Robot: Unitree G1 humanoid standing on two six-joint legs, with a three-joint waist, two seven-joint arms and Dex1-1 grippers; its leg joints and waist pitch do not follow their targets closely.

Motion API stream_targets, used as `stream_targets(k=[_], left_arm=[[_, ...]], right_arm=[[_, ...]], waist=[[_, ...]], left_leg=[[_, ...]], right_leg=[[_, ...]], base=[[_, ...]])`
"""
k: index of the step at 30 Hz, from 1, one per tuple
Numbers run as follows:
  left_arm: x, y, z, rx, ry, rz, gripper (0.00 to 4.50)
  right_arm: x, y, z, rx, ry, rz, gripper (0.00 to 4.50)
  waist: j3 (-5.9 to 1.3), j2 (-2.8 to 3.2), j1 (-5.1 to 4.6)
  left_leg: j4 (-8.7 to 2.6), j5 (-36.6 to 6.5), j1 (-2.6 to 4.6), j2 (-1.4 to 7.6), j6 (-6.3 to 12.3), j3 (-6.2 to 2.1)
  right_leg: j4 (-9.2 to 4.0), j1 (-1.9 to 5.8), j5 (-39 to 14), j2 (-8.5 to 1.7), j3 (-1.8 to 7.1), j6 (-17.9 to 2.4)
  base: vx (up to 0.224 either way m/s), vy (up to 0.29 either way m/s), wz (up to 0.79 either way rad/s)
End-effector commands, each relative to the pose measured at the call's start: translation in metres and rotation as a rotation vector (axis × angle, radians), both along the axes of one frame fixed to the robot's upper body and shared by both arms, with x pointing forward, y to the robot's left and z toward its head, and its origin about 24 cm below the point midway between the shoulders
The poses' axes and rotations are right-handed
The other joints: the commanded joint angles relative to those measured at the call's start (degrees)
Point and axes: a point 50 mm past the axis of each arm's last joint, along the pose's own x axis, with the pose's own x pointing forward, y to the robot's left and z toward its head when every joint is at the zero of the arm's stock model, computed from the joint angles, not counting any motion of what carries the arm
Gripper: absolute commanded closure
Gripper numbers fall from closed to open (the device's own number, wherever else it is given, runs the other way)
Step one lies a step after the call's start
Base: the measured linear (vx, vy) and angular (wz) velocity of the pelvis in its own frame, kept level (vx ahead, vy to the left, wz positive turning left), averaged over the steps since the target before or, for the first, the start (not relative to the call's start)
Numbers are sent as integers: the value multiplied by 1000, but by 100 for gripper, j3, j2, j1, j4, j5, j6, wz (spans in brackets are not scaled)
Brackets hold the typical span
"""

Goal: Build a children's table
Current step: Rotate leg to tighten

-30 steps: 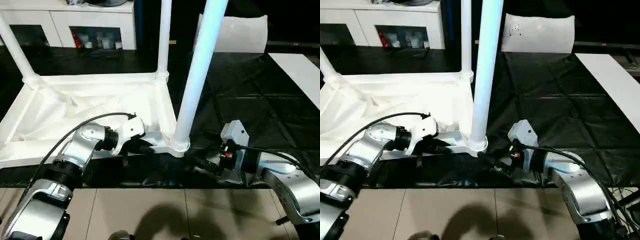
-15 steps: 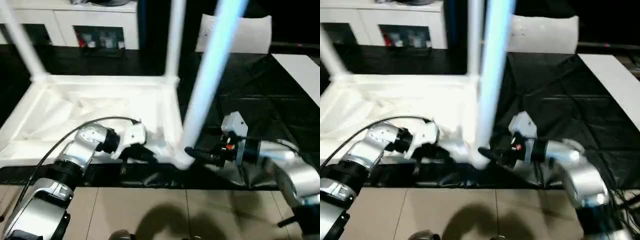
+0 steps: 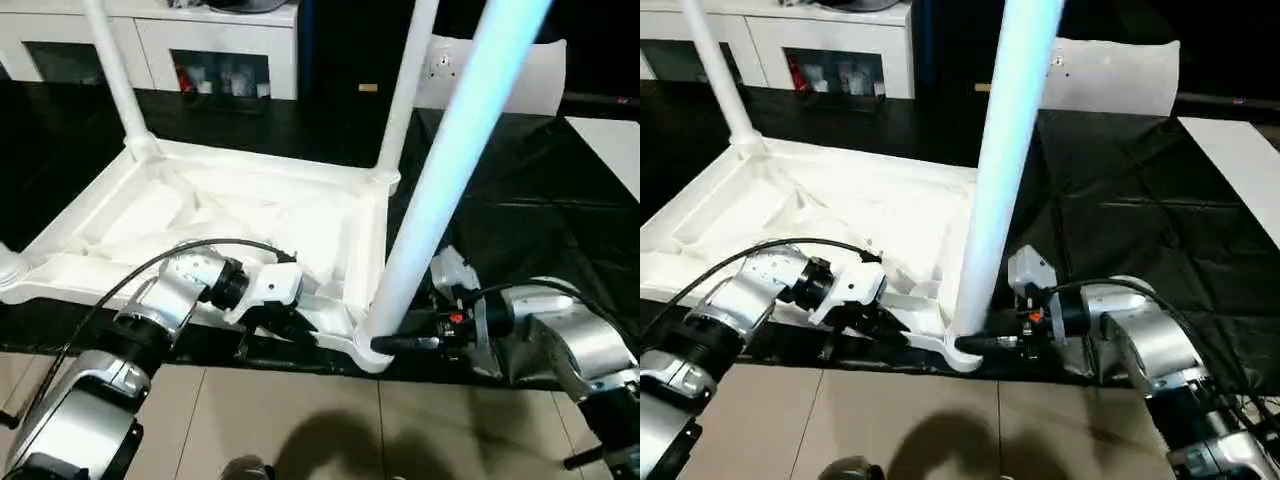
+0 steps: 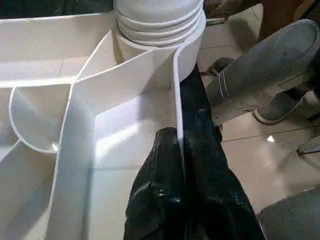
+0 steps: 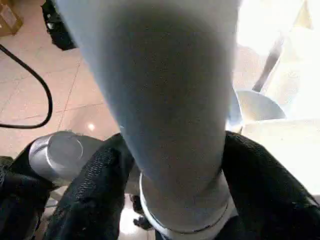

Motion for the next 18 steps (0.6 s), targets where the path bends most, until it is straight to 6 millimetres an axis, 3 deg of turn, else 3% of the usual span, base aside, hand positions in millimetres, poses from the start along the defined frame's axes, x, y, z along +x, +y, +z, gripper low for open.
stream_targets(k=[1,5,6,7,12,14,17,18], left_arm=[[2,-8,10,11,-36,-80,450],[3,-7,10,6,-29,-69,450],[4,-7,11,-8,-23,-49,450],[5,-8,12,-16,-22,-36,450],[9,-10,12,-58,2,45,450],[14,-11,11,-63,-5,119,450],[20,-12,9,-63,-20,211,450],[25,-14,8,-66,-18,293,450]], right_arm=[[2,2,4,-4,-19,30,189],[4,5,2,2,-15,38,232],[4,8,1,10,-14,41,239],[4,9,1,18,-12,40,242],[2,14,2,74,6,16,248],[0,19,1,118,13,-38,250],[-1,24,-2,151,2,-128,250],[1,29,-6,155,-12,-211,250]], waist=[[-426,-27,-32],[-427,-8,-22],[-423,-39,-31],[-420,-13,-29],[-404,-23,-43],[-379,6,-46],[-373,-17,-66],[-361,1,-81]], left_leg=[[-385,-993,89,292,189,-63],[-386,-1025,94,300,178,-67],[-387,-1033,91,297,177,-59],[-389,-1046,94,298,170,-65],[-403,-1148,101,293,136,-67],[-412,-1211,111,292,113,-70],[-435,-1298,115,287,47,-78],[-439,-1337,122,279,5,-86]], right_leg=[[-378,273,-944,-491,242,-1313],[-379,266,-999,-504,239,-1319],[-386,268,-997,-496,239,-1317],[-380,266,-1015,-495,238,-1322],[-416,264,-1268,-495,241,-1260],[-439,246,-1403,-493,246,-1218],[-465,242,-1582,-492,252,-1117],[-474,222,-1652,-500,255,-1099]], base=[[0,0,0],[0,0,0],[0,0,0],[0,0,0],[0,0,0],[0,0,0],[0,0,0],[0,0,0]])
